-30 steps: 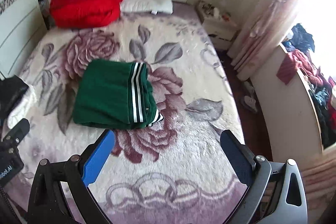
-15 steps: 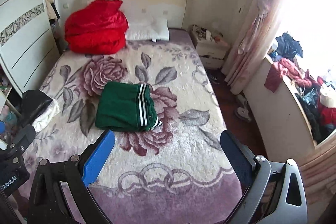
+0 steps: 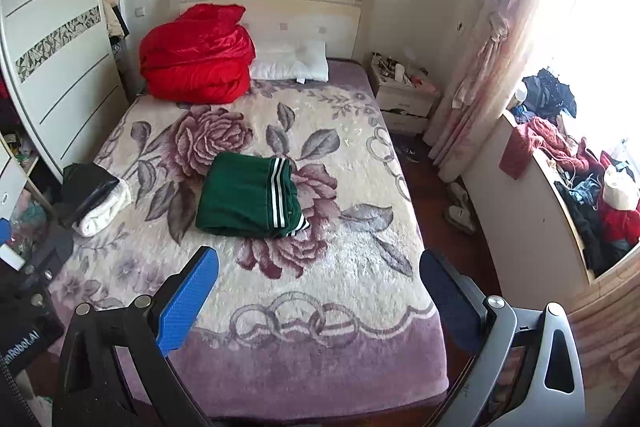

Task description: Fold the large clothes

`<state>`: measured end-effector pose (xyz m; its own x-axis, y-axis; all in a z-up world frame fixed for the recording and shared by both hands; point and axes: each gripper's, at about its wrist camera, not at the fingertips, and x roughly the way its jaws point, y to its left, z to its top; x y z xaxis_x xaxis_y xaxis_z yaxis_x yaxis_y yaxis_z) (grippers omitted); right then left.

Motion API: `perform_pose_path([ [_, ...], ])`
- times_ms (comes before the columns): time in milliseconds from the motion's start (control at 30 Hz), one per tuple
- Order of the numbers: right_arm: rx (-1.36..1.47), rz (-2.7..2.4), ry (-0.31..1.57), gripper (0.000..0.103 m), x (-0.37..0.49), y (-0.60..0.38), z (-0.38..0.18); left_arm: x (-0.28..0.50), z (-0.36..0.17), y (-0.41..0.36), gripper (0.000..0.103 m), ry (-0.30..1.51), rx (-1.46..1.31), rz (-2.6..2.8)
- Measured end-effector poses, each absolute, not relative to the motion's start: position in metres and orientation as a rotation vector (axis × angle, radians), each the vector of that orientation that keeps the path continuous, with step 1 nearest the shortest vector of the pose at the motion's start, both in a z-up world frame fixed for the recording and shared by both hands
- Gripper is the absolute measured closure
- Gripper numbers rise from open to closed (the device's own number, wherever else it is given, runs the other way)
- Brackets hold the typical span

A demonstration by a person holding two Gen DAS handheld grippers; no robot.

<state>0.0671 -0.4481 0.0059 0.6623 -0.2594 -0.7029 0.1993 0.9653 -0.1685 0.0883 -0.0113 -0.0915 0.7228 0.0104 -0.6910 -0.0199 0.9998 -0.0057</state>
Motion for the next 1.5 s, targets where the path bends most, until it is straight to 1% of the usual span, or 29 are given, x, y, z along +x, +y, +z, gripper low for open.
perform_pose_path([
  [367,-0.074,-0.235,0.762,0.001,0.052,-0.459,0.037,0.074,-0.078,-0.015,0.001,0.75,-0.033,0.028],
  [700,-0.094,-0.226,0.727,0.0,0.043,-0.461,0.051,0.065,-0.074,-0.015,0.0,0.734,-0.044,0.036],
  [1500,-0.081,-0.203,0.726,0.0,0.038,-0.462,0.055,0.055,-0.061,-0.024,0.0,0.697,-0.027,0.043],
])
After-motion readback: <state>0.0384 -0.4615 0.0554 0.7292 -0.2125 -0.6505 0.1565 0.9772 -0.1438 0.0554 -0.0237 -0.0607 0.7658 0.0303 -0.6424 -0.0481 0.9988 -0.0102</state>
